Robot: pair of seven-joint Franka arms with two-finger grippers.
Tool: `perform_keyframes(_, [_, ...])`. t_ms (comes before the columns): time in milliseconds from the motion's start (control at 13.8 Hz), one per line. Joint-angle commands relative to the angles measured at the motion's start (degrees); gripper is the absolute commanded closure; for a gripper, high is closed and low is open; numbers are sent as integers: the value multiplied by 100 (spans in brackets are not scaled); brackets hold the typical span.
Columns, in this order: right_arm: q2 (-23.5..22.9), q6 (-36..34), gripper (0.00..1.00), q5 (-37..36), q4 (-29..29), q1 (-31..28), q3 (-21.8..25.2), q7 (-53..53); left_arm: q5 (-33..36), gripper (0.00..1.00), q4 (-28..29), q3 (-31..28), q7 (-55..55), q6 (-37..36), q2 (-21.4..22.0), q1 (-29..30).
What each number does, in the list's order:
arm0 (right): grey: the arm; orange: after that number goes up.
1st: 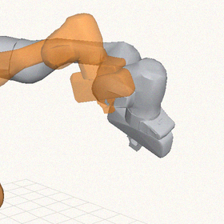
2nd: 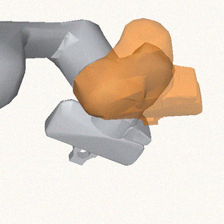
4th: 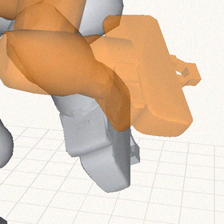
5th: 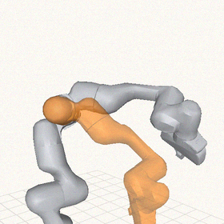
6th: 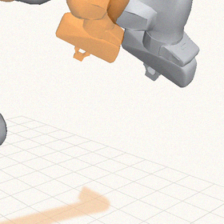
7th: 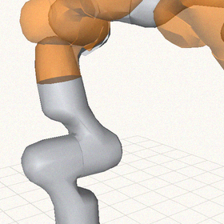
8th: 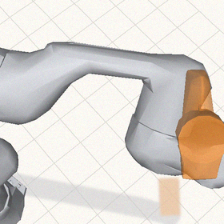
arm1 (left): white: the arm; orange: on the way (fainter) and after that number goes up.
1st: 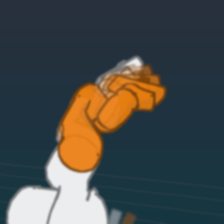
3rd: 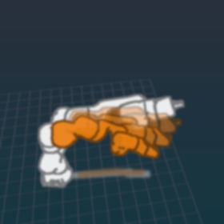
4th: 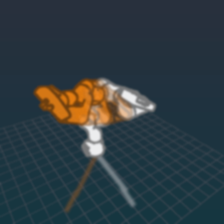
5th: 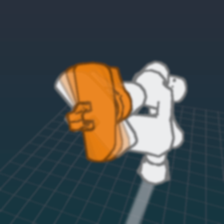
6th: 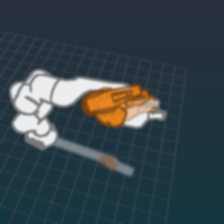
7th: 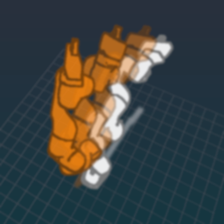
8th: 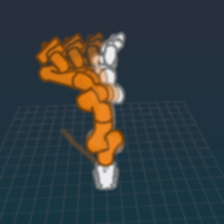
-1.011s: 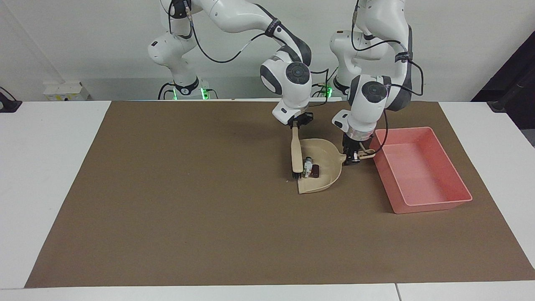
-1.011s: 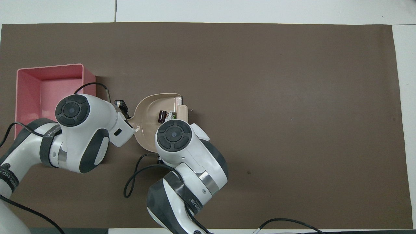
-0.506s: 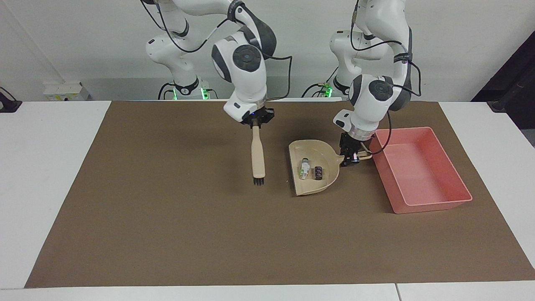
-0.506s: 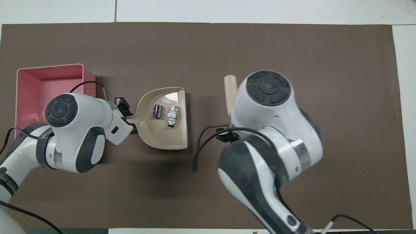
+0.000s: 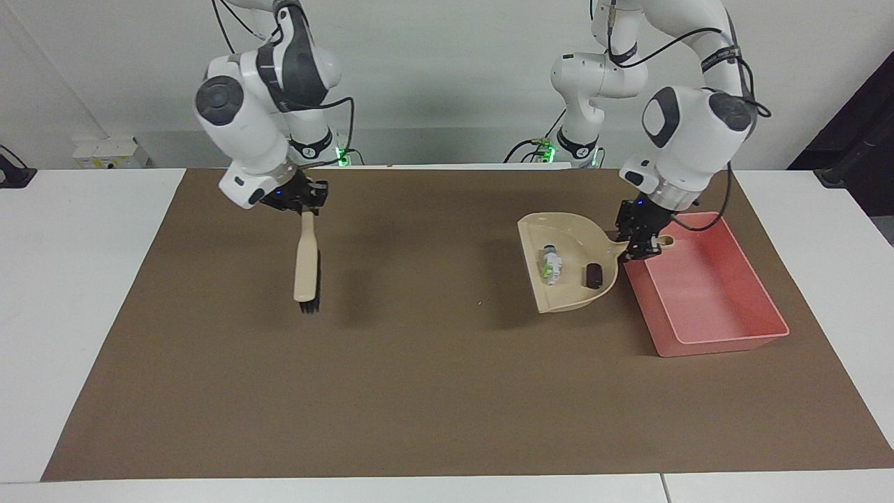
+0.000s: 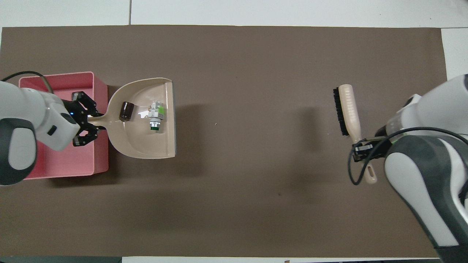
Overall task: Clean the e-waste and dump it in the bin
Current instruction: 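Lift the dustpan over the pink bin while the right gripper returns the brush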
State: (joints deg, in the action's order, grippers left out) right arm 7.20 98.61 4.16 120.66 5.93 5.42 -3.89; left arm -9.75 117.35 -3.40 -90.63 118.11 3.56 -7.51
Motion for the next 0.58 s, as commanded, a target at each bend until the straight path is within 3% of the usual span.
perform_keyframes(0, [203, 194, 100, -232, 406, -678, -103, -550, -159, 100, -335, 24, -421, -393, -48, 608])
perform_keyframes(144, [72, 185, 100, -249, 484, -927, -103, -631, -159, 100, -564, 24, -438, -709, -92, 1083])
perform_keyframes(506, [-139, 913, 100, -496, 932, -1261, -103, -718, 208, 100, -950, 15, -1026, -649, -312, 2147])
